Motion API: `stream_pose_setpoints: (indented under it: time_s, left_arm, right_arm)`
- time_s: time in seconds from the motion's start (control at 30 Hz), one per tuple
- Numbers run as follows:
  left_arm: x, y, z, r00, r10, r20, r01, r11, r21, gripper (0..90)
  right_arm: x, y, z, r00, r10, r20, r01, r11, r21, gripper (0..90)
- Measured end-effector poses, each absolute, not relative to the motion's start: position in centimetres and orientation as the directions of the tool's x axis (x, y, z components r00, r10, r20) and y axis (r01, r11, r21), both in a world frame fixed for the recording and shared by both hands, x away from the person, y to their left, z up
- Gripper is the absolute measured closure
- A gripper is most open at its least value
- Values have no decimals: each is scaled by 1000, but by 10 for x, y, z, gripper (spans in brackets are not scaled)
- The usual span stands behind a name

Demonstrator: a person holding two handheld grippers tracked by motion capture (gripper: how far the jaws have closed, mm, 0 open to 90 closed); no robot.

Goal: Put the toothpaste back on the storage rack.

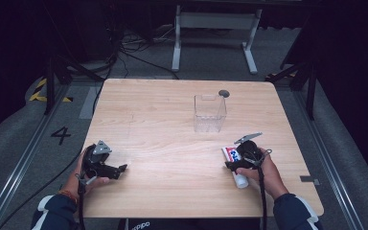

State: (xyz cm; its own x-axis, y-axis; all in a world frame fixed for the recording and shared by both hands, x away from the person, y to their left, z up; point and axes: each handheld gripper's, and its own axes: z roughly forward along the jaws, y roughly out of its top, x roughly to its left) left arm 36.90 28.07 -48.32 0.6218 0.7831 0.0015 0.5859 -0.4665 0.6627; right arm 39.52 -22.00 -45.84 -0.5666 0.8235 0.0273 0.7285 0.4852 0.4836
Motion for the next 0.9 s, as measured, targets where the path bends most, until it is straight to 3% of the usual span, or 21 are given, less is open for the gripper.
stream_pose_setpoints:
  time_s: [0.17, 0.37, 0.9]
  left_arm:
    - [369, 281, -483, 622, 783, 2, 586, -467, 663, 1]
    - [369, 281, -483, 621, 783, 1, 586, -466, 663, 1]
    - [369, 281, -483, 621, 784, 1, 586, -465, 663, 1]
  right_arm:
    - [396, -216, -458, -573, 819, 0, 722, 505, 473, 294]
    - [396, -212, -455, -588, 809, 2, 720, 522, 458, 424]
    - [397, -217, -447, -636, 771, -5, 685, 569, 455, 638]
